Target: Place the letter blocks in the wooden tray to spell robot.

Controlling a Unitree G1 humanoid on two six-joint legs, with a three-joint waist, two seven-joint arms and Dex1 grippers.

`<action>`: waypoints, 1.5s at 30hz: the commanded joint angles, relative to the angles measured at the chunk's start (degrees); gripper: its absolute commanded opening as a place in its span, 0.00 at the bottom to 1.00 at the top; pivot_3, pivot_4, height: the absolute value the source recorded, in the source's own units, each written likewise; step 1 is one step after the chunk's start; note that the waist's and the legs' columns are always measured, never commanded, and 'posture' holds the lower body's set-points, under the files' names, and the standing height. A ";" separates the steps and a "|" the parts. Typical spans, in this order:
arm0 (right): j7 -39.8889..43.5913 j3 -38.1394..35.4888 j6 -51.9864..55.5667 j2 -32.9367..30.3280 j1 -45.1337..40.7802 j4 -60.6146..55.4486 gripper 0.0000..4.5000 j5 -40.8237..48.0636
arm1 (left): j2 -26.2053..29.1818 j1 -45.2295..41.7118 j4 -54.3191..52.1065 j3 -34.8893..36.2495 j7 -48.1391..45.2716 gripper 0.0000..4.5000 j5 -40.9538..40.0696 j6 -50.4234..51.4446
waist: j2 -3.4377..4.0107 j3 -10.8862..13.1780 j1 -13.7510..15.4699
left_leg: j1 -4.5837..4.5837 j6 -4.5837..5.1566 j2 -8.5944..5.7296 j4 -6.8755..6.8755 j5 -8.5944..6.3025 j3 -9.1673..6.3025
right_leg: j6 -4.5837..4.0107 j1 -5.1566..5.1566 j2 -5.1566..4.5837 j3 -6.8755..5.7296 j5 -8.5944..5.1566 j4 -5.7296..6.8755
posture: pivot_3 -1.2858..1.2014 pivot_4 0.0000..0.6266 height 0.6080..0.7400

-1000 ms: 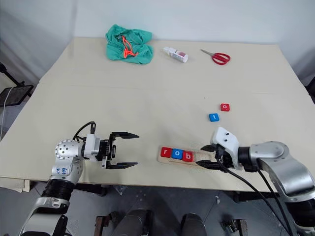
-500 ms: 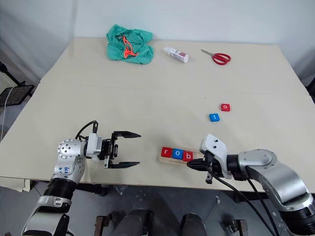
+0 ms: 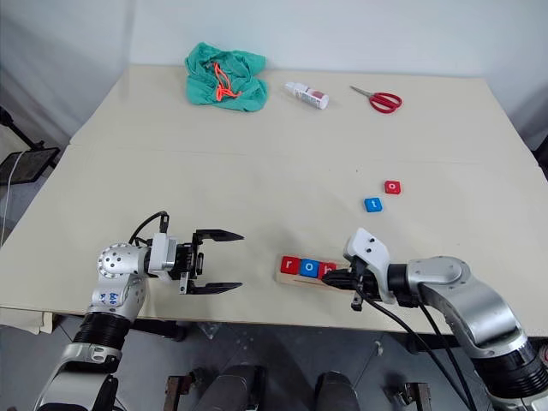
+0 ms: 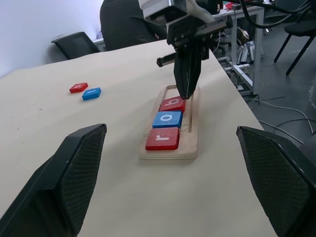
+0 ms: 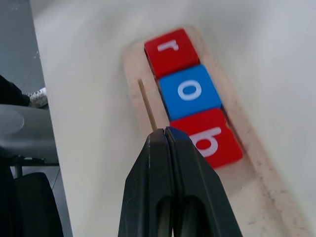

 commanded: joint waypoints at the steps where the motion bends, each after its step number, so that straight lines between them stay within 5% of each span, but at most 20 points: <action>1: -0.06 -2.94 0.61 -1.77 0.51 -2.99 0.01 1.40 | -0.07 0.04 -1.66 0.12 0.51 1.00 -0.31 -0.24 | 0.00 0.00 -0.01 | 0.00 0.00 0.00 0.00 0.00 0.00 | 0.00 0.00 0.00 0.00 0.00 0.00 | 0.52 0.24 1.00; 7: 0.20 -6.16 0.80 -4.25 2.53 -2.66 0.01 1.76 | -0.10 -0.25 -1.11 0.11 0.33 1.00 -0.31 -0.38 | 0.00 0.00 0.03 | 0.00 0.00 0.00 0.00 0.00 0.01 | 0.00 0.00 0.00 0.00 0.00 0.00 | 0.52 0.24 1.00; 23: 1.55 3.21 -3.96 0.15 -1.15 4.77 0.01 -2.73 | 0.22 0.64 -2.81 0.03 0.85 1.00 -0.50 -0.09 | 0.00 0.00 -0.03 | 0.01 0.00 0.01 0.00 0.00 0.02 | 0.00 0.00 0.01 0.00 0.00 -0.01 | 0.52 0.24 1.00; 38: 0.30 -4.13 -1.88 -2.60 1.49 1.54 0.01 -1.14 | 0.11 0.85 -2.93 -0.12 1.49 1.00 -0.38 0.15 | 0.00 0.00 0.02 | 0.01 0.00 0.01 0.00 0.00 0.01 | 0.00 0.01 0.00 0.01 0.00 -0.01 | 0.52 0.24 1.00; 45: -0.63 -0.85 -5.72 -0.81 -0.13 6.91 0.01 -5.24 | -0.40 -0.09 -2.11 -0.44 1.30 1.00 -0.23 0.05 | 0.00 0.00 -0.03 | 0.01 0.00 0.01 -0.02 0.00 0.03 | 0.00 0.00 0.01 0.00 0.00 -0.01 | 0.52 0.24 1.00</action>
